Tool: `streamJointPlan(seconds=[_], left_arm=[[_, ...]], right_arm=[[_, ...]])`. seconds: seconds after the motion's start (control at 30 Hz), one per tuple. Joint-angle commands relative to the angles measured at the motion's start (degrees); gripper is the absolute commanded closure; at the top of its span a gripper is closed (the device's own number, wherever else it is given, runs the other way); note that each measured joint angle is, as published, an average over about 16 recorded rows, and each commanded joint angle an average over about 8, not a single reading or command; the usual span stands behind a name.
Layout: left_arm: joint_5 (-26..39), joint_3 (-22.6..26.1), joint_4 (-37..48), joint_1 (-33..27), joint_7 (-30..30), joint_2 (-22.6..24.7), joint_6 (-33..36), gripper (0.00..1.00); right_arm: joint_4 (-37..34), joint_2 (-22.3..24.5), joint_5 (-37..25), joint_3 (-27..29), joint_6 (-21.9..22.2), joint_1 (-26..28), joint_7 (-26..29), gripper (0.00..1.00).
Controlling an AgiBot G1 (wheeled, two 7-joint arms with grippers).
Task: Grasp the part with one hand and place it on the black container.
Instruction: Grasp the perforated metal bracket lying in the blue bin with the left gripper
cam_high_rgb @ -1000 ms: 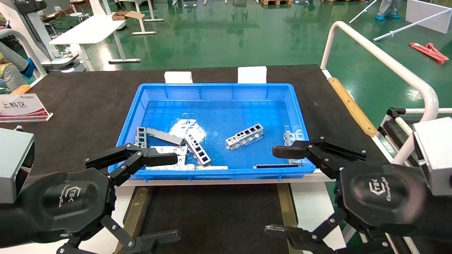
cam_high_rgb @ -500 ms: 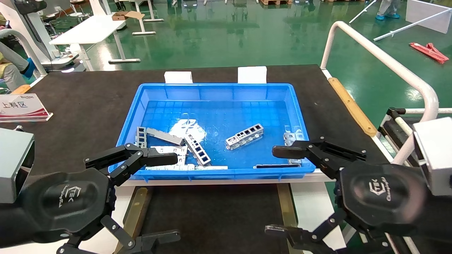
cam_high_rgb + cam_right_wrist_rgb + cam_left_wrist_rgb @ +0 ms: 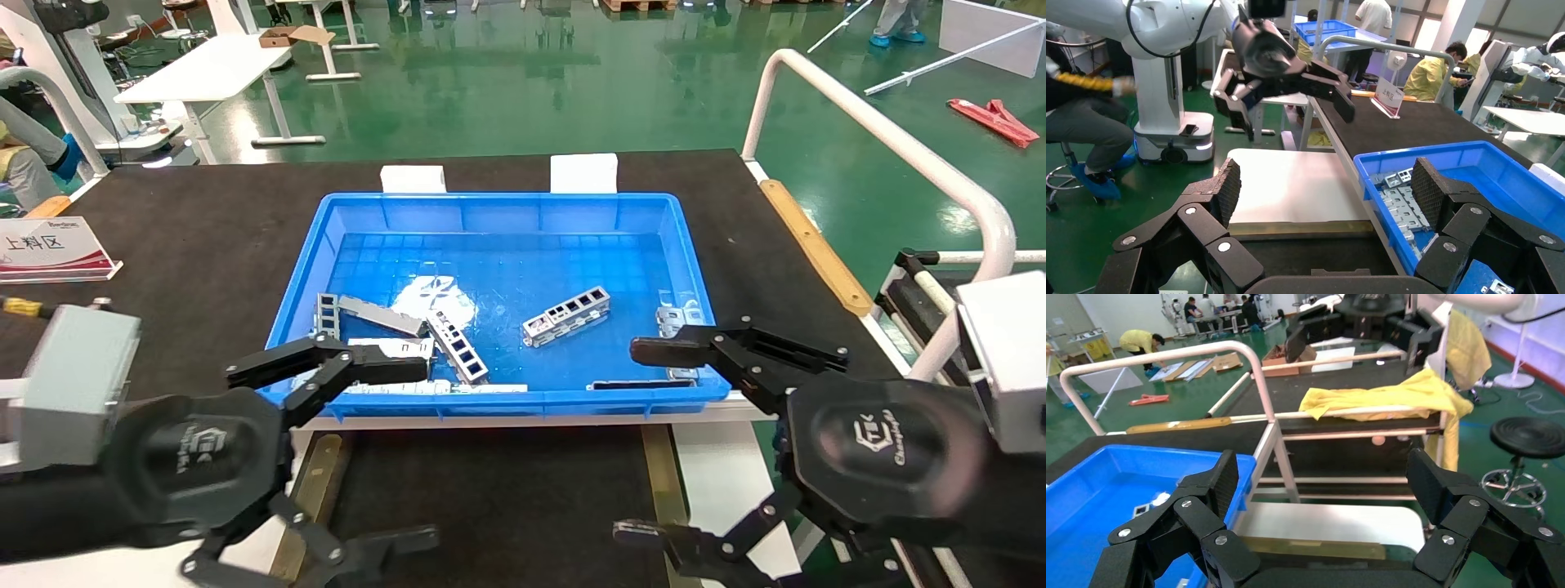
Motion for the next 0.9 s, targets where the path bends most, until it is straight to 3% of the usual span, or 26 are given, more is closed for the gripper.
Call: streamJointPlan(seconds=[0.03, 0.37, 0.9], left_arm=[[0.8, 0.3, 0.2, -0.4, 0.5, 0.8, -0.4, 0.00], [9.6, 4.9, 11.9, -7.1, 7.9, 11.1, -2.3, 0.00], [19.1, 9.1, 37.7, -18.1, 22.1, 27.7, -9.8, 0.00]], right_arm=[[0.0, 0.0, 0.0, 0.0, 0.0, 0.0, 0.0, 0.00], [0.0, 0.0, 0.0, 0.0, 0.0, 0.0, 0.0, 0.00], [0.0, 0.0, 0.0, 0.0, 0.0, 0.0, 0.0, 0.00]])
